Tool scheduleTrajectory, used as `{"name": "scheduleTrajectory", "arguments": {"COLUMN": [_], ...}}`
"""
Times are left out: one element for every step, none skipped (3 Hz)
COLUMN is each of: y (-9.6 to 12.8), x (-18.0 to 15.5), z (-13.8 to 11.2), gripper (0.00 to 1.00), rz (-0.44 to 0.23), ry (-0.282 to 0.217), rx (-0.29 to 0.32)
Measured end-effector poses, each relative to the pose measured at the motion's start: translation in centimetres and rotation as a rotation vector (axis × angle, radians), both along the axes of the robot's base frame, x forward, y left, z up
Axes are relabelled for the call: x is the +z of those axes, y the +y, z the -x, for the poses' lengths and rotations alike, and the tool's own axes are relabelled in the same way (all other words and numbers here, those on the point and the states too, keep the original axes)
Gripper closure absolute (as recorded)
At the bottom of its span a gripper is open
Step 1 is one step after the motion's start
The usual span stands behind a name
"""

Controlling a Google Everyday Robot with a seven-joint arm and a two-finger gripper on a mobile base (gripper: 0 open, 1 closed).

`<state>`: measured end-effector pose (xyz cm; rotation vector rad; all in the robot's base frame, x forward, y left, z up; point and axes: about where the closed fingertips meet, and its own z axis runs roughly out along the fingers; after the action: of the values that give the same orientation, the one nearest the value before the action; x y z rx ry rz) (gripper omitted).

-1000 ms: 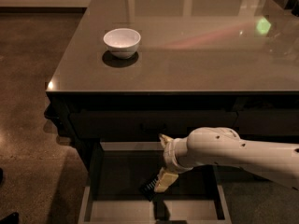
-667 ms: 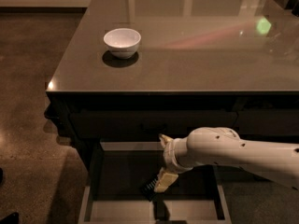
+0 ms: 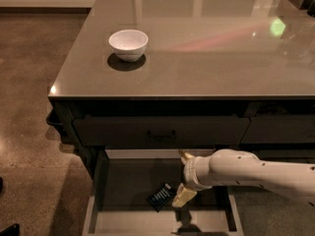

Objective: Pick rxbar blueberry from middle drawer and place on counter

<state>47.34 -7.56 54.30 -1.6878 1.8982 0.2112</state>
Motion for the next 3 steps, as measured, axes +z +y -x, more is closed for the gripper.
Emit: {"name": "scheduleTrajectory", "arguments": {"y": [-0.7,-0.7,0.9], "x": [-4.5,-4.5,-6.9], "z": [-0.2,-0.2,-0.6], "gripper": [0.0,0.0,0.0], "rz": [-0.007,-0.007,-0.034], "ry": [0.06,0.06,0.1], "rx": [-0.001,-0.001,0.045]}}
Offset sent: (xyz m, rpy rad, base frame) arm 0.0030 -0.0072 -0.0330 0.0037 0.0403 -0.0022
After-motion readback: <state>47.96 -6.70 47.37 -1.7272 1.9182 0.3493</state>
